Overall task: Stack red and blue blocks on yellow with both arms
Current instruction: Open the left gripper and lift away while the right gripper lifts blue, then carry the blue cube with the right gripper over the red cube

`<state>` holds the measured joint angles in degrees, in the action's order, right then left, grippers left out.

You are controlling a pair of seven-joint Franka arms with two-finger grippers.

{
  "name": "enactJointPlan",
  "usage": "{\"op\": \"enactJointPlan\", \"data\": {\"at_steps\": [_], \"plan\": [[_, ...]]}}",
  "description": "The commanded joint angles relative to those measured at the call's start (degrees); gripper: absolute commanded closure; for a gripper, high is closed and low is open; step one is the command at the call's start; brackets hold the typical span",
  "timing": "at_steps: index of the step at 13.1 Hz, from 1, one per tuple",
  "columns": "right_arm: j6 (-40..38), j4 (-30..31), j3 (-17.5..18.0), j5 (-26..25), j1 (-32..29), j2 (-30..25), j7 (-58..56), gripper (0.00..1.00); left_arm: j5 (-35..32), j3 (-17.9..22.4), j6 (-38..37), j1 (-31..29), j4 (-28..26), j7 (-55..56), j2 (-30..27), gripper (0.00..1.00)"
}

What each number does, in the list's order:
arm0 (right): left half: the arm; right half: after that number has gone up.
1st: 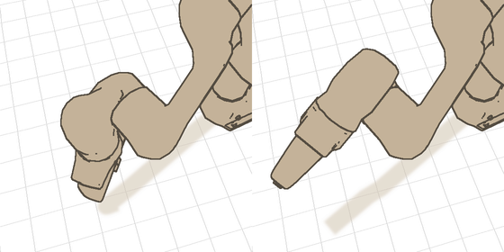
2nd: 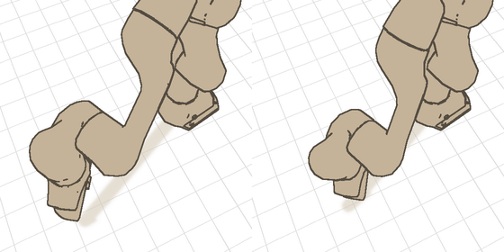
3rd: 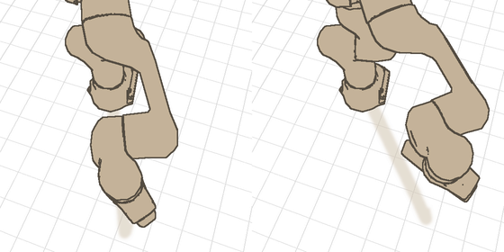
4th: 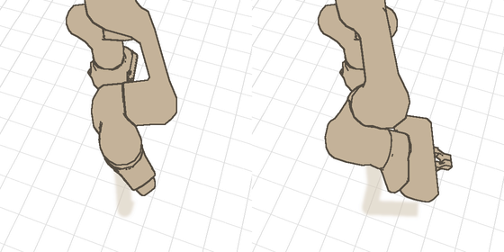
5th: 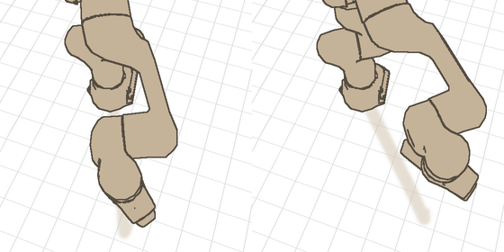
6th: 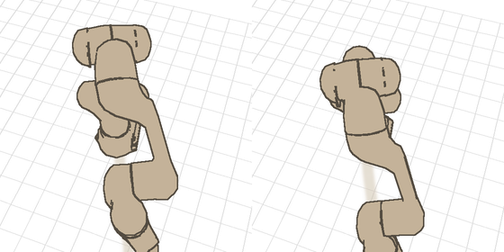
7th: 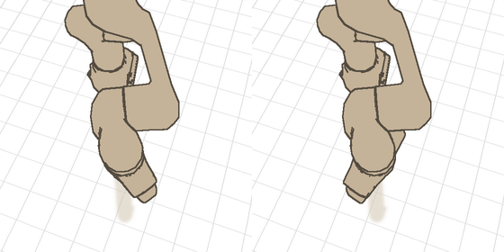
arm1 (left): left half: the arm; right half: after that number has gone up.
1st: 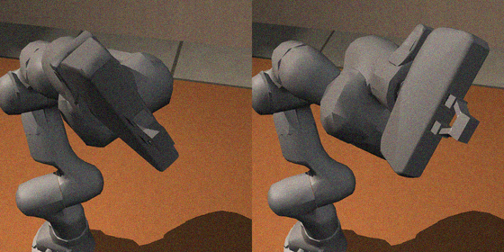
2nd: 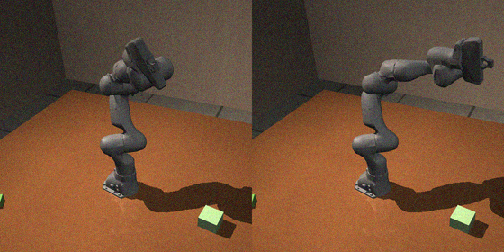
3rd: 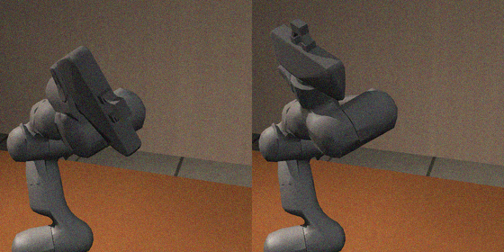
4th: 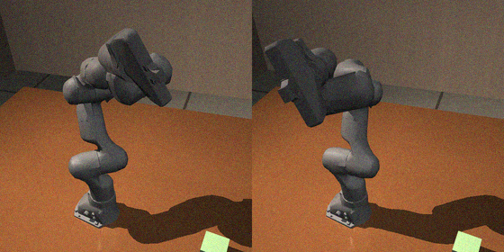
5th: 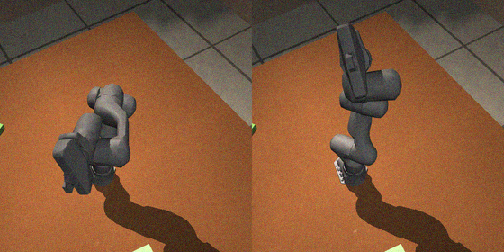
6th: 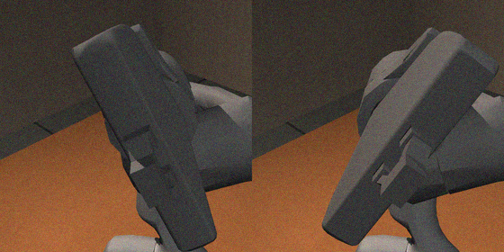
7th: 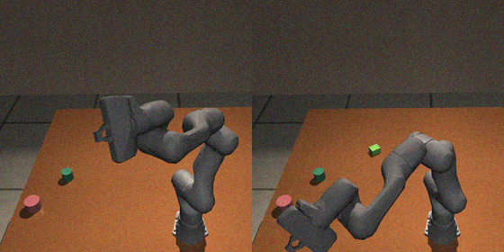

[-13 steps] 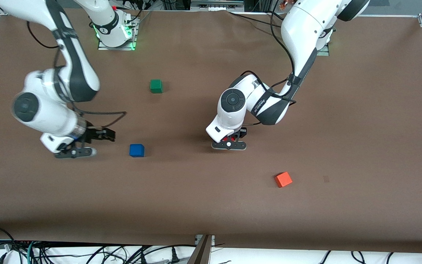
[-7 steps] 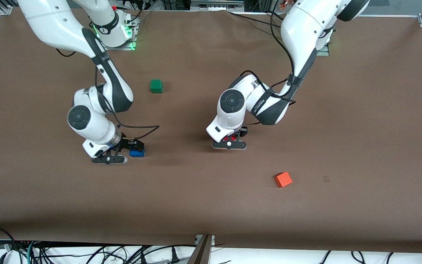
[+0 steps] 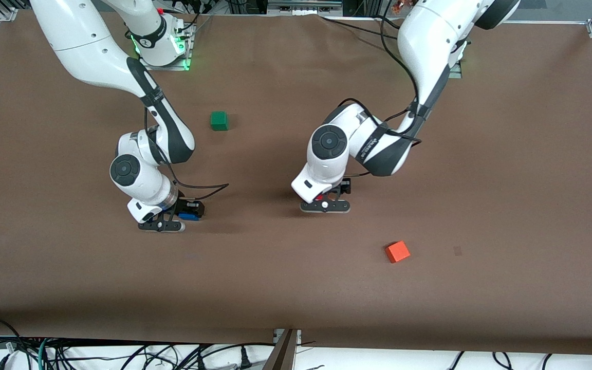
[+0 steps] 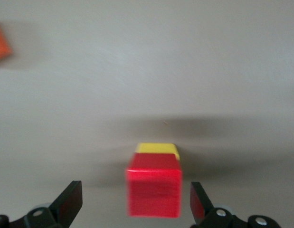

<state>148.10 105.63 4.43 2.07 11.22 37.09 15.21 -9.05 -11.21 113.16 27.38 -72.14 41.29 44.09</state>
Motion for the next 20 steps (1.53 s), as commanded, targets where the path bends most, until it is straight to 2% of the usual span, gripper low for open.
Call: {"op": "enactJointPlan", "data": {"at_steps": [1, 4, 7, 10, 12, 15, 17, 19, 20], "plan": [[-4.4, -1.3, 0.2, 0.7, -0.1, -2.9, -0.4, 0.68, -1.2, -0.6, -11.9, -5.1, 10.6, -1.3, -1.6, 0.00], [-22.0, -12.5, 1.8, 0.7, 2.2, -5.2, 2.0, 0.70, -0.6, -1.1, -13.6, -12.1, 11.9, -9.0, -6.1, 0.00], [-36.4, -27.0, 1.6, -0.7, 9.6, -2.5, 13.8, 0.69, -0.3, -1.3, -13.6, -19.3, 12.0, -14.9, -11.0, 0.00], [-37.1, -30.4, 1.5, -6.2, 17.9, -1.0, 22.4, 0.68, 6.3, -1.1, -16.3, -27.1, 12.0, -22.8, -14.8, 0.00], [-36.1, -32.1, 1.3, -7.1, 21.9, 0.4, 24.1, 0.68, 7.3, -1.1, -19.6, -30.3, 12.0, -27.5, -16.6, 0.00], [-35.3, -42.2, 1.3, -7.5, 25.8, 6.6, 24.1, 0.67, 6.7, -0.8, -26.7, -30.4, 11.3, -32.0, -18.5, 0.00], [-33.2, -46.3, 1.2, -7.5, 26.7, 9.8, 24.9, 0.67, 6.8, -0.7, -30.4, -30.5, 10.7, -32.6, -19.9, 0.00], [-31.4, -46.6, 0.5, -8.5, 28.8, 11.4, 27.2, 0.67, 7.3, -0.3, -30.5, -30.4, 4.8, -32.7, -24.5, 0.00], [-30.7, -46.7, -1.2, -10.0, 31.2, 12.1, 29.1, 0.67, 7.2, 0.0, -30.5, -30.0, 1.3, -32.6, -27.1, 0.00]]}}
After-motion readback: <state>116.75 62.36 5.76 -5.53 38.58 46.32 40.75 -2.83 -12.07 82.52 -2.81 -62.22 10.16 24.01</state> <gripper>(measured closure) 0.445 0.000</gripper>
